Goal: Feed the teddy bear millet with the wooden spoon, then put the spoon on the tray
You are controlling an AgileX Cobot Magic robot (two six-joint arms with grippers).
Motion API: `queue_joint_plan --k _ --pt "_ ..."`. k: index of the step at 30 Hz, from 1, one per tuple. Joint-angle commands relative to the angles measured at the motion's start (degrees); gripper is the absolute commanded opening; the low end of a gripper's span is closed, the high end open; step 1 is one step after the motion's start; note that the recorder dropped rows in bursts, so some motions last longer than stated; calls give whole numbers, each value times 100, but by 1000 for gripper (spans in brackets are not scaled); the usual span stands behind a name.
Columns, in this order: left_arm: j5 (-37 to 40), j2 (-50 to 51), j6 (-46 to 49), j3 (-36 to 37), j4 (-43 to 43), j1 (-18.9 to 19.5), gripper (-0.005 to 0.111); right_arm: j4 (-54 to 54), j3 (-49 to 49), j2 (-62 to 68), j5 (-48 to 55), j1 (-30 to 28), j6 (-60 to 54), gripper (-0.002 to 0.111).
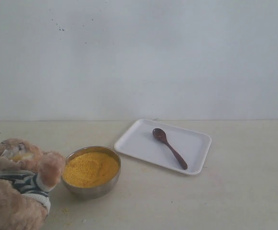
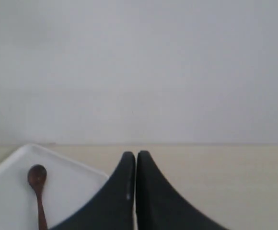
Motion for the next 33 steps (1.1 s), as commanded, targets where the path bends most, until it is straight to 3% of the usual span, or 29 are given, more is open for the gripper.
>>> queue_joint_plan --k 1,11,25,33 --pt "210 -54 38 8 -36 -11 4 33 462 -1050 -265 -25 -88 0" --pt "210 -54 48 8 -36 -11 4 33 1460 -3013 -265 130 -109 0" --pt "210 -54 47 8 -159 -11 4 33 1549 -3398 1345 1333 -1033 0" --pt "210 -54 47 8 -159 -11 4 301 1549 -3398 198 1382 -1051 0"
